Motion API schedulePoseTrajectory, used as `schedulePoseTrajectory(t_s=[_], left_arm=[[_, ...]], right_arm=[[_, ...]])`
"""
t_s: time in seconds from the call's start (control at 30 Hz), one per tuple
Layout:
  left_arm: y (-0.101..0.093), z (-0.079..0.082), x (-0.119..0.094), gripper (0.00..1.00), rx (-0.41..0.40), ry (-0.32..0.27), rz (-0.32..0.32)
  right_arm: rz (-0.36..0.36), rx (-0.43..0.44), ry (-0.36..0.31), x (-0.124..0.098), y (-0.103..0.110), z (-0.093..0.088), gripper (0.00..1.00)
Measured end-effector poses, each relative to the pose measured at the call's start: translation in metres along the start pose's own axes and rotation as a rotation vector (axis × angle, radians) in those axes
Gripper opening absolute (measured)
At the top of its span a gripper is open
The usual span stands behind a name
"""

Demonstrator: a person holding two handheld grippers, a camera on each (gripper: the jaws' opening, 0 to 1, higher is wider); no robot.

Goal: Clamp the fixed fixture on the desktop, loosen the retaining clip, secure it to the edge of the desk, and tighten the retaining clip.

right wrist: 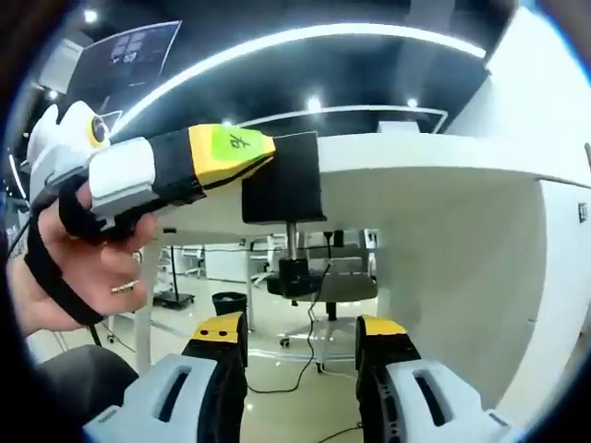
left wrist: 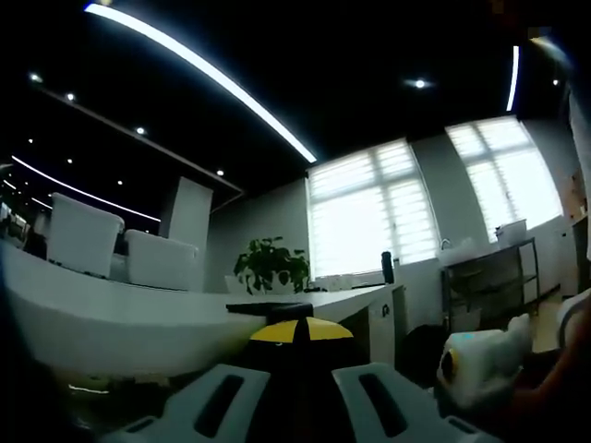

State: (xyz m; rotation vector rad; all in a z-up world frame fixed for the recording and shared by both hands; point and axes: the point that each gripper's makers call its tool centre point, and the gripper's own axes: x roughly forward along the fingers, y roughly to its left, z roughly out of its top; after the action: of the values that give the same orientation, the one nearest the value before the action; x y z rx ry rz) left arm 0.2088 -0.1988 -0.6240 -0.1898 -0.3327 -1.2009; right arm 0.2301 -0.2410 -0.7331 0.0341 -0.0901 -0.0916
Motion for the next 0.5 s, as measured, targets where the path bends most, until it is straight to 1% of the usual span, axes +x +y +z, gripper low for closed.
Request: schedulePoseTrajectory(t_s=[0.03, 0.07, 0.1, 0.13, 0.17, 0.2, 0.23, 0.27, 0.37, 0.43, 0.5], left_arm=[[0.000, 0.000, 0.000, 0.03, 0.000, -0.002, 0.000], [0.000, 0.000, 0.001, 0.03, 0.000, -0.002, 0.000], [0.000, 0.000, 0.001, 0.03, 0.000, -0.003, 0.000], [0.000, 0.000, 0.001, 0.03, 0.000, -0.003, 0.001], [0.000, 0.001, 0.001, 0.03, 0.001, -0.003, 0.001], [0.000, 0.001, 0.001, 0.03, 0.002, -0.002, 0.002], [0.000, 0.001, 0.001, 0.03, 0.002, -0.002, 0.001], [0.000, 0.001, 0.001, 0.03, 0.002, -0.001, 0.001], [0.000, 0.000, 0.002, 0.03, 0.001, -0.003, 0.001], [0.000, 0.000, 0.002, 0.03, 0.000, -0.004, 0.001], [0.000, 0.000, 0.002, 0.03, 0.001, -0.004, 0.000]], right_arm=[[-0.002, 0.003, 0.000, 0.002, 0.000, 0.001, 0.45], [-0.003, 0.003, 0.005, 0.007, 0.000, -0.004, 0.45], [-0.011, -0.009, 0.012, 0.008, -0.001, -0.004, 0.45], [-0.014, -0.045, 0.020, 0.010, -0.001, -0.005, 0.44], [-0.014, -0.063, 0.029, 0.014, 0.000, -0.006, 0.43], [-0.013, -0.055, 0.028, 0.016, 0.000, -0.006, 0.41], [0.003, -0.009, 0.026, 0.016, 0.005, -0.006, 0.39], [0.014, 0.017, 0.020, 0.018, 0.008, -0.005, 0.38], [-0.001, -0.020, 0.027, 0.022, 0.006, -0.003, 0.37], [-0.003, -0.019, 0.028, 0.025, 0.006, -0.002, 0.37], [-0.009, -0.022, 0.032, 0.034, 0.003, -0.002, 0.35]])
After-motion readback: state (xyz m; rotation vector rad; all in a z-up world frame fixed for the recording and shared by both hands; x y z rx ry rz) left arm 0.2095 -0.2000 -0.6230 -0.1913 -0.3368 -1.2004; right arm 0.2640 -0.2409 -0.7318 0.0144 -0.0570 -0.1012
